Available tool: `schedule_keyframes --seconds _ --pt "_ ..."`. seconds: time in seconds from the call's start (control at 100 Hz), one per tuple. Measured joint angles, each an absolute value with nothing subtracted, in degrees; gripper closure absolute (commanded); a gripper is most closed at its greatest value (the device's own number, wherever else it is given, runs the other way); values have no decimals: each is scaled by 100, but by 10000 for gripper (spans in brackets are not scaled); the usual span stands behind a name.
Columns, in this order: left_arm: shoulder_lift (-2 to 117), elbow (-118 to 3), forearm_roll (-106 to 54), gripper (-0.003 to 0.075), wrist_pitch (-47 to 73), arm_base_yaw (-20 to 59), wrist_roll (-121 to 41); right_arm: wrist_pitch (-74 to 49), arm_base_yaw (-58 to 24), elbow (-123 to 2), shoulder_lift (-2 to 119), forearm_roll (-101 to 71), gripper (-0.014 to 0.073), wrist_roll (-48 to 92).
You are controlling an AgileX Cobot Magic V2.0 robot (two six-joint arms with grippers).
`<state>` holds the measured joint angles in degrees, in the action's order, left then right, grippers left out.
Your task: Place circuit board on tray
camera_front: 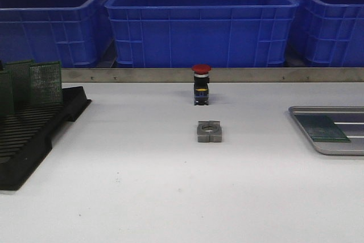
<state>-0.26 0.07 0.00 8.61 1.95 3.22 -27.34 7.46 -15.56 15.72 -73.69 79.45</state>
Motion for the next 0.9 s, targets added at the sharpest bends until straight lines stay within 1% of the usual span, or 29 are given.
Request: schedule_keyframes --seconds 0.63,0.9 --pt "-26 7 0 741 853 195 322 -2761 746 -1556 1572 -7369 707 7945" --pt "-26 0 0 741 853 195 324 -2211 705 -1556 1572 -7369 707 7945"
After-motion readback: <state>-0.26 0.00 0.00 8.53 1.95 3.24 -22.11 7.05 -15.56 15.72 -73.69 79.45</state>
